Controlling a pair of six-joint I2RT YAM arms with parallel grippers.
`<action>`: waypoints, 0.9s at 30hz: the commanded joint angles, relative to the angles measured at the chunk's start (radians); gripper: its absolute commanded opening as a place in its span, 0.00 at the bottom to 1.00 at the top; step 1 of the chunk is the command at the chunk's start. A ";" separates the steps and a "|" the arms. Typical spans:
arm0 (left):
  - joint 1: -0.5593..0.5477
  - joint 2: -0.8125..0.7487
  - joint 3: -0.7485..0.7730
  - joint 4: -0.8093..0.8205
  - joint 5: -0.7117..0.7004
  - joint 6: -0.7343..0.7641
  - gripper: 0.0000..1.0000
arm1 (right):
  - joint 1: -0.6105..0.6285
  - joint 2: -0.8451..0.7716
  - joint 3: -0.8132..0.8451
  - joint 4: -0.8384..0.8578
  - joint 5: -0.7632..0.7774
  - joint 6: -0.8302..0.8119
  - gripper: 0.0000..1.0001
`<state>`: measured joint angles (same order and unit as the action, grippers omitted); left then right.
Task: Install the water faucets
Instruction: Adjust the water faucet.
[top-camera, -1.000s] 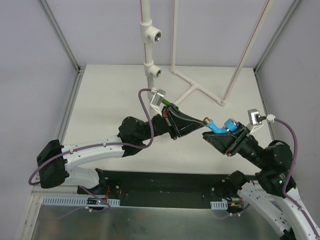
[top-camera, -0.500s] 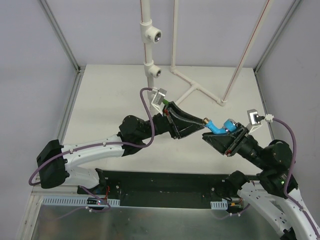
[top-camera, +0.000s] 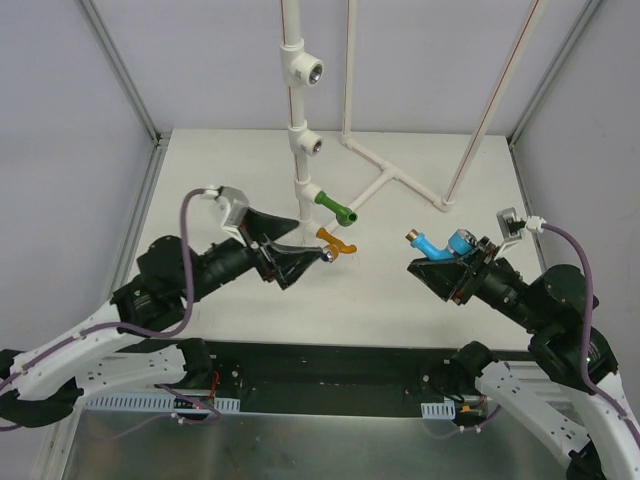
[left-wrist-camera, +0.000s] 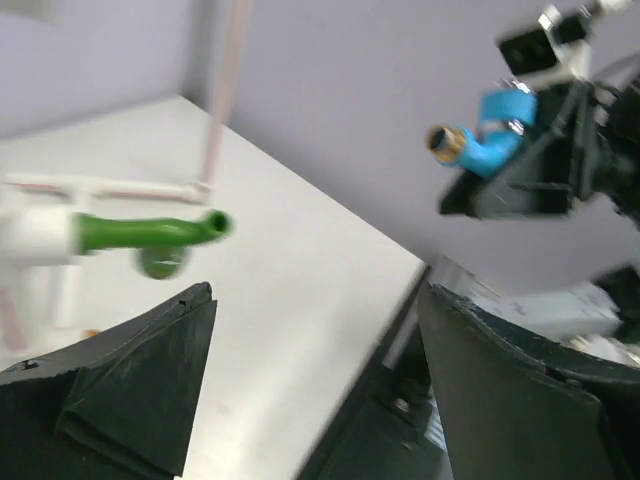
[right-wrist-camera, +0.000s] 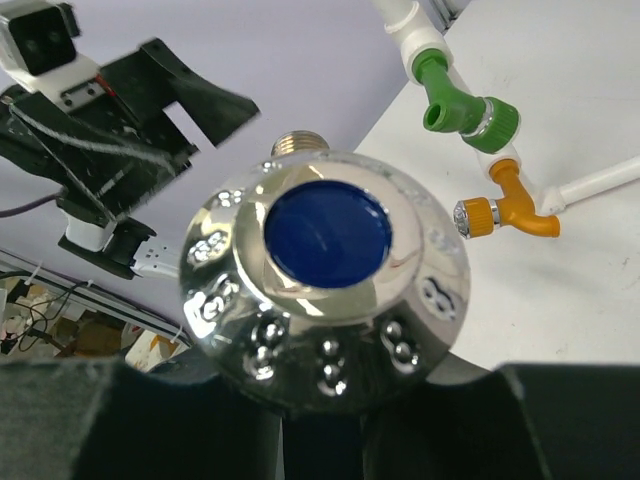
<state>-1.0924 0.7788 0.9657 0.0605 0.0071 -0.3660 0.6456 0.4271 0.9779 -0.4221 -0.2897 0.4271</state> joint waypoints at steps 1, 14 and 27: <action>0.101 -0.056 0.050 -0.214 -0.231 0.280 0.86 | 0.002 0.007 0.012 0.028 0.009 -0.033 0.00; 0.541 0.146 -0.025 0.284 0.169 0.368 0.97 | 0.003 -0.033 -0.001 -0.003 0.014 -0.024 0.00; 0.582 0.405 0.027 0.568 0.284 0.251 0.88 | 0.002 -0.083 -0.021 -0.029 0.084 -0.039 0.00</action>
<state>-0.5236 1.1442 0.9459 0.4721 0.2375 -0.0662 0.6456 0.3782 0.9527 -0.4778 -0.2604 0.4164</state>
